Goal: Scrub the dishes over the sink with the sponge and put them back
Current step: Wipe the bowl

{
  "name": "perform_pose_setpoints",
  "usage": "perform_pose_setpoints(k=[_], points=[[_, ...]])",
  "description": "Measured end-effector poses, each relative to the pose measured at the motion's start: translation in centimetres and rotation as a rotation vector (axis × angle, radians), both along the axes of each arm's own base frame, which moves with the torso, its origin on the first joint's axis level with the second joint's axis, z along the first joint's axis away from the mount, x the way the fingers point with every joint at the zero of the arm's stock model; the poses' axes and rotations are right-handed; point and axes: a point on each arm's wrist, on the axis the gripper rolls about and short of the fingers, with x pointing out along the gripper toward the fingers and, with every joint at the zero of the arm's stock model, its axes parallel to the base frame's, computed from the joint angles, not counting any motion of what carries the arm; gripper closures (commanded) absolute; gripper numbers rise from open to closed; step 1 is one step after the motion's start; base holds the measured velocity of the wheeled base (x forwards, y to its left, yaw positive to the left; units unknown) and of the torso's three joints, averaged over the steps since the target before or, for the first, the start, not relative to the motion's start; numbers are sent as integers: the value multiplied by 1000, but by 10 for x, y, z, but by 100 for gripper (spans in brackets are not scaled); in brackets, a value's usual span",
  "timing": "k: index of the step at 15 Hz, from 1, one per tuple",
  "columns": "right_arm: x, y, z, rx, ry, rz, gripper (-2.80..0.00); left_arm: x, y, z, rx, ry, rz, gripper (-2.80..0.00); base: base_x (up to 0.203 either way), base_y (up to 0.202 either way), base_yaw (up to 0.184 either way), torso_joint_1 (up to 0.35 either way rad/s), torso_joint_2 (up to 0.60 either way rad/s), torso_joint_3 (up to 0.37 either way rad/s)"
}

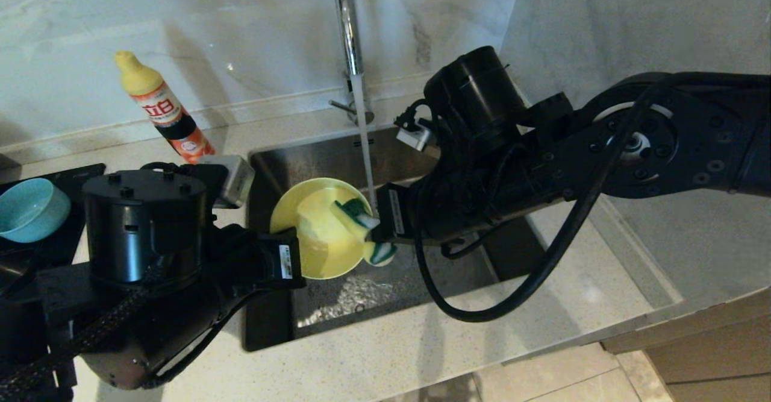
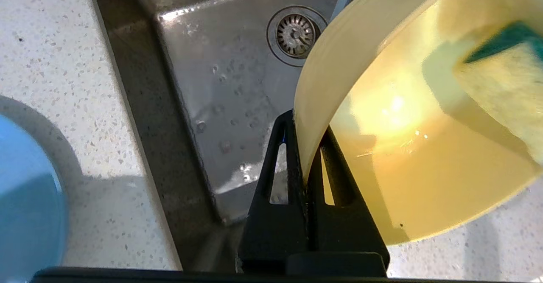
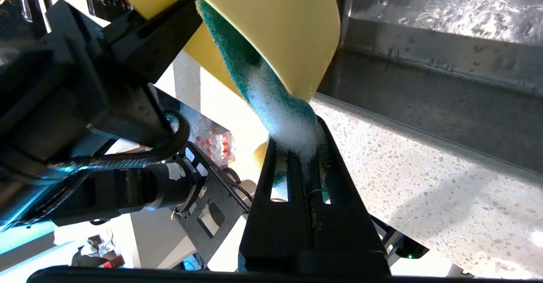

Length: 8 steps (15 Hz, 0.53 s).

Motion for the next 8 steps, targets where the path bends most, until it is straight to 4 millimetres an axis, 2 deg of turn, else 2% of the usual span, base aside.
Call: perform_pose_setpoints(k=[8], points=[[-10,7,-1,-79,-100,-45,0,7,-2,-4,18,9,52,0,0,0,0,0,0,0]])
